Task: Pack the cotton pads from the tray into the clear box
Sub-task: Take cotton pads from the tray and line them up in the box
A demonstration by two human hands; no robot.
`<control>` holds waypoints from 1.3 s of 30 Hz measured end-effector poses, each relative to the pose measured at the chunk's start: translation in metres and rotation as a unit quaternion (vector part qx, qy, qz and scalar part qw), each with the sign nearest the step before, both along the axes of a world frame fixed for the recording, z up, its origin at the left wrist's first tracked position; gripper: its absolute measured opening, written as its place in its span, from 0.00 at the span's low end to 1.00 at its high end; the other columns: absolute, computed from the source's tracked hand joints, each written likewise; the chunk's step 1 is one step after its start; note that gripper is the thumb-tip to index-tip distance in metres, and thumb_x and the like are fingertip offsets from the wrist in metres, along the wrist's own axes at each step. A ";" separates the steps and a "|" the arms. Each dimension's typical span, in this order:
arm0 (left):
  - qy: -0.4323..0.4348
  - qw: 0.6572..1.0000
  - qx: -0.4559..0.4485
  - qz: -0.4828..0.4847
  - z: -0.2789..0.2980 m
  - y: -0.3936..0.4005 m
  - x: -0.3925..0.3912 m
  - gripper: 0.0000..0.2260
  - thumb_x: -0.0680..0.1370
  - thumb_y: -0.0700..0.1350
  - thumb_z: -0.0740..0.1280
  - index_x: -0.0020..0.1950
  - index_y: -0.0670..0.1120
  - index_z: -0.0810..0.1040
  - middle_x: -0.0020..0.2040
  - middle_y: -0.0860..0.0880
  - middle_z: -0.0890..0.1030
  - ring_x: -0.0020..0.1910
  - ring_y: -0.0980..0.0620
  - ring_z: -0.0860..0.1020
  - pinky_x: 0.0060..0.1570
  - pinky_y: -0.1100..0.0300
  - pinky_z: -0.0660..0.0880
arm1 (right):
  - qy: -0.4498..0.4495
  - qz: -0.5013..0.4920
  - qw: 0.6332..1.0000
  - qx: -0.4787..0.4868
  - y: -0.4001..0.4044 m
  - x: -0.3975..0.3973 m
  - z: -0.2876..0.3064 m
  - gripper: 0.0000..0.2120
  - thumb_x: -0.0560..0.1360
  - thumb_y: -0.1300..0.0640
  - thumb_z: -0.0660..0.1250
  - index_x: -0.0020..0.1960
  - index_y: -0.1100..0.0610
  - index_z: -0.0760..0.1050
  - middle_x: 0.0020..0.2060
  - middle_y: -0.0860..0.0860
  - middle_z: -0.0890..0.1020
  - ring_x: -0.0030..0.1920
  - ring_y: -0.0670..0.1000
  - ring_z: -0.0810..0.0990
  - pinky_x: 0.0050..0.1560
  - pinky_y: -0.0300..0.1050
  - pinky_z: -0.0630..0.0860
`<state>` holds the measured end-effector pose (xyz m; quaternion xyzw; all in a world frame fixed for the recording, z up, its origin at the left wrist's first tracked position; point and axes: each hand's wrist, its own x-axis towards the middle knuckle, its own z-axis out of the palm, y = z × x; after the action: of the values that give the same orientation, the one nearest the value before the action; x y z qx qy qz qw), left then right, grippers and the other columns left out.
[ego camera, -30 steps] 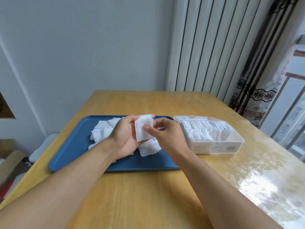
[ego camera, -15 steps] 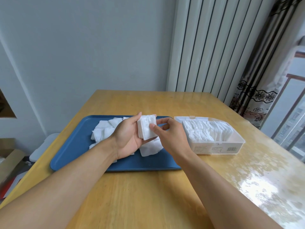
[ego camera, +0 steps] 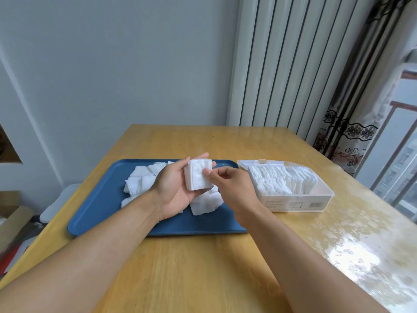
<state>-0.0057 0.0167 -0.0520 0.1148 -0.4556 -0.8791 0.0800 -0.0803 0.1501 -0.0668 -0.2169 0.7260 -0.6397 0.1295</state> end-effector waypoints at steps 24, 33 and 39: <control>-0.087 0.968 -0.053 0.229 0.003 -0.032 0.000 0.14 0.81 0.36 0.55 0.60 0.40 0.79 0.54 0.41 0.86 0.54 0.42 0.85 0.60 0.44 0.80 | 0.248 0.064 0.904 0.342 -0.010 0.006 -0.019 0.26 0.77 0.35 0.66 0.70 0.48 0.73 0.59 0.47 0.75 0.62 0.51 0.75 0.56 0.52 0.76; -0.107 0.963 -0.066 0.237 0.006 -0.032 0.002 0.14 0.81 0.36 0.55 0.58 0.39 0.79 0.51 0.42 0.86 0.53 0.42 0.85 0.62 0.44 0.78 | 0.175 0.021 0.930 0.323 -0.020 -0.002 -0.017 0.08 0.76 0.48 0.70 0.52 0.49 0.74 0.50 0.46 0.76 0.52 0.51 0.77 0.50 0.50 0.78; -0.109 0.964 -0.080 0.230 0.005 -0.032 0.002 0.13 0.81 0.36 0.56 0.57 0.40 0.79 0.53 0.41 0.86 0.56 0.41 0.84 0.63 0.44 0.78 | 0.127 -0.025 0.984 0.123 -0.003 -0.002 -0.003 0.03 0.79 0.55 0.68 0.50 0.52 0.74 0.45 0.45 0.80 0.39 0.46 0.78 0.30 0.39 0.72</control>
<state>-0.0034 -0.0154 -0.0473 0.3048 -0.4918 -0.7799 0.2386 -0.0825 0.1467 -0.0702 -0.2604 0.8151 -0.5155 0.0460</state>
